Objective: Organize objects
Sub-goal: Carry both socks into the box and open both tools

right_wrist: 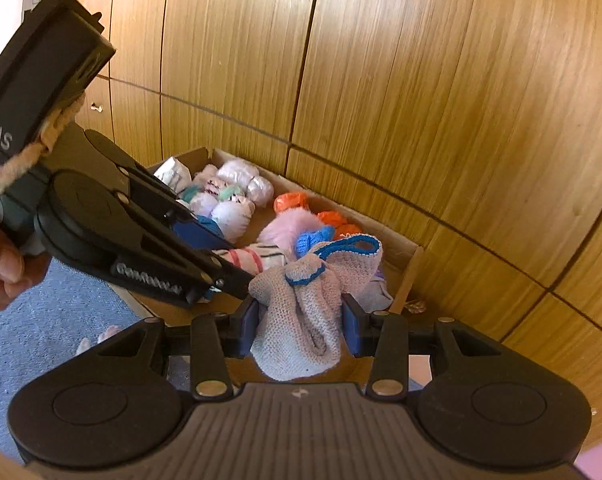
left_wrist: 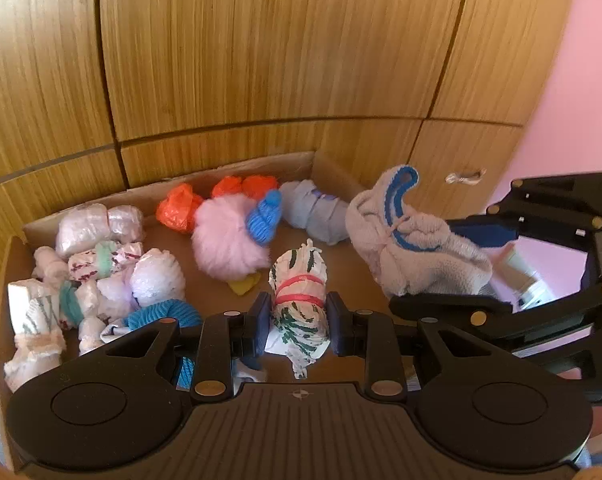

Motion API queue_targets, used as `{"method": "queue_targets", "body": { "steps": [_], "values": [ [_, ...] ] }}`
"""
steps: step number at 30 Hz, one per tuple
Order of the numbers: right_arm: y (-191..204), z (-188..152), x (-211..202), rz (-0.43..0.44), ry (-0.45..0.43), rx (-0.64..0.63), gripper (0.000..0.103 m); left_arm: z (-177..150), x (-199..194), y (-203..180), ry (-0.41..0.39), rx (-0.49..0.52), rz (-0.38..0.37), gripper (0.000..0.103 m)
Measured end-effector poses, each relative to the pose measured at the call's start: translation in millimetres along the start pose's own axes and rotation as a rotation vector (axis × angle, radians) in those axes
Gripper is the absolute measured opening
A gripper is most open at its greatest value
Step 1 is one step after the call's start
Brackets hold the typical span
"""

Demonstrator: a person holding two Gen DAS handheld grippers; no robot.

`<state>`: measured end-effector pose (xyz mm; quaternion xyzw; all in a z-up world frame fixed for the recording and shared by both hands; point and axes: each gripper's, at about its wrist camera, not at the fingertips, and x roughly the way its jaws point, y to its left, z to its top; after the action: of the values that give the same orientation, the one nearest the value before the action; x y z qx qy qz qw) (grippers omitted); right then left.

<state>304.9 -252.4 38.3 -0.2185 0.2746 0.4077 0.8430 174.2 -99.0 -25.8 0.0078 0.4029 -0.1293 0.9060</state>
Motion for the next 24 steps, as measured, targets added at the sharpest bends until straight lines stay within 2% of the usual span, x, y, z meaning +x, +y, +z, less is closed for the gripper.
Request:
{"method": "queue_targets", "body": {
  "steps": [5, 17, 24],
  "values": [
    [1, 0, 15, 0.008, 0.026, -0.017, 0.039, -3, 14, 8, 0.015, 0.007, 0.03, 0.036],
    [-8, 3, 42, -0.016, 0.065, -0.029, 0.039, 2, 31, 8, 0.029, 0.009, 0.036, 0.036],
    [-13, 6, 55, -0.035, 0.073, -0.047, 0.04, 7, 36, 16, 0.026, -0.035, 0.031, 0.036]
  ]
}}
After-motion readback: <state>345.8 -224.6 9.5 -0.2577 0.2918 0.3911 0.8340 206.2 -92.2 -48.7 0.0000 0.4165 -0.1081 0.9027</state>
